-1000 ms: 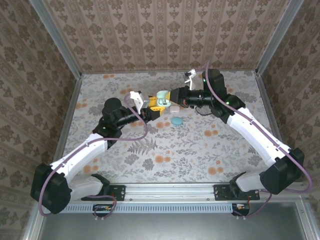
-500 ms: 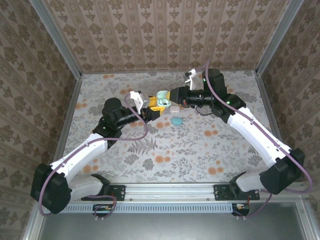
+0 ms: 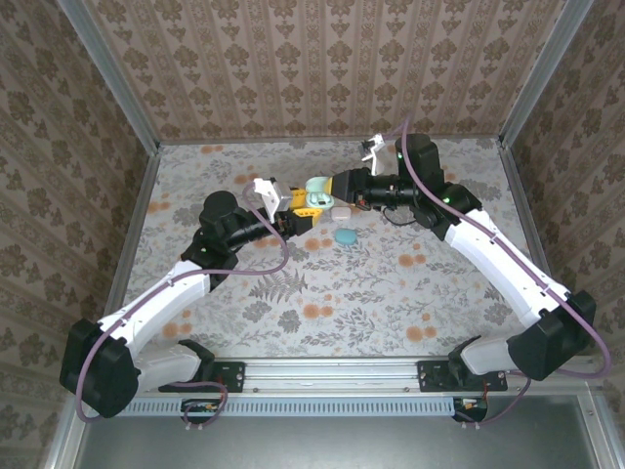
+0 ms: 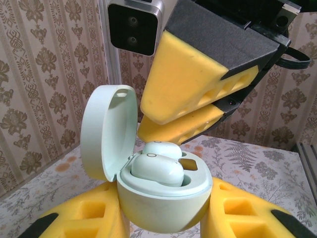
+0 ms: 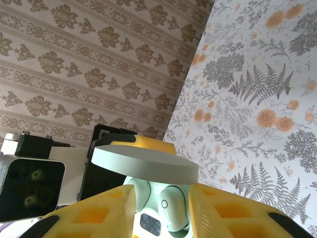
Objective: Insert wireless bluetooth earbuds into charging case
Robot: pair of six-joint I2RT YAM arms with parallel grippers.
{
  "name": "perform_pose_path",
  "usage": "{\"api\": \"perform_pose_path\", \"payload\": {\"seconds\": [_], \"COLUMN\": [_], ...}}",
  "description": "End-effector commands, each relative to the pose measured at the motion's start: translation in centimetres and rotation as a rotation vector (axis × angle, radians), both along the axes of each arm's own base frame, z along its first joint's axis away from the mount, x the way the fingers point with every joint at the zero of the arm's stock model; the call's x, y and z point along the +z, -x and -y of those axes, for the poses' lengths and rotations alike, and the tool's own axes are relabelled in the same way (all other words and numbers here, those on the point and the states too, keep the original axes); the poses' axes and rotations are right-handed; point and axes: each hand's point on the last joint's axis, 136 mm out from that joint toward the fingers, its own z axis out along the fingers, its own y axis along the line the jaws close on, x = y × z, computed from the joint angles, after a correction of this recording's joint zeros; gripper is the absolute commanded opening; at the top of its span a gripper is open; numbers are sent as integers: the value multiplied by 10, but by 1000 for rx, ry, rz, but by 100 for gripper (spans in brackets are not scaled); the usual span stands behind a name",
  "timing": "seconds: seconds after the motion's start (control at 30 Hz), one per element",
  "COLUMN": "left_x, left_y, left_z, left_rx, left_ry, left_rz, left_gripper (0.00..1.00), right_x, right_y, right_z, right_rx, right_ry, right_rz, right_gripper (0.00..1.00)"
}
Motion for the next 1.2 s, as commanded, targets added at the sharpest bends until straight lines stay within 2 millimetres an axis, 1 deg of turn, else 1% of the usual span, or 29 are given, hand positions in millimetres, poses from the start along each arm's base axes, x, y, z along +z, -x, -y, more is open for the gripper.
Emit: {"api": "perform_pose_path", "payload": {"seconds": [0.0,0.1,0.17,0.33,0.43,0.5,0.6,0.73,0.8,0.9,1.03,1.17], "left_x": [21,20,19,14,12,12,13,15,17,19,21,23], "left_y": [3,3,4,11,15,17,19,19,19,17,14,11], "left_z": [0,0,1,1,2,3,4,5,5,4,3,3], "left_rx": [1,1,-6,-23,-37,-49,-58,-62,-58,-49,-33,-15], "left_ry": [35,31,21,-9,-22,-26,-26,-20,-17,-8,6,16], "left_rz": [55,57,59,58,60,59,60,62,66,72,76,78], "left_gripper": [26,25,26,25,25,26,25,25,25,25,25,25], "right_x": [16,22,31,49,56,59,59,51,38,20,-3,-22], "right_y": [9,12,12,5,-3,-9,-17,-25,-31,-34,-31,-20], "right_z": [8,14,20,33,33,30,21,11,4,2,6,8], "right_rx": [-20,-32,-59,-144,-171,-173,-149,-120,-103,-92,-88,-47], "right_ry": [5,-2,-14,-54,-73,-76,-85,-79,-63,-16,64,115], "right_rz": [54,84,119,180,178,165,128,79,38,-13,-56,-85], "right_gripper": [38,41,43,47,50,51,55,57,58,58,59,59]}}
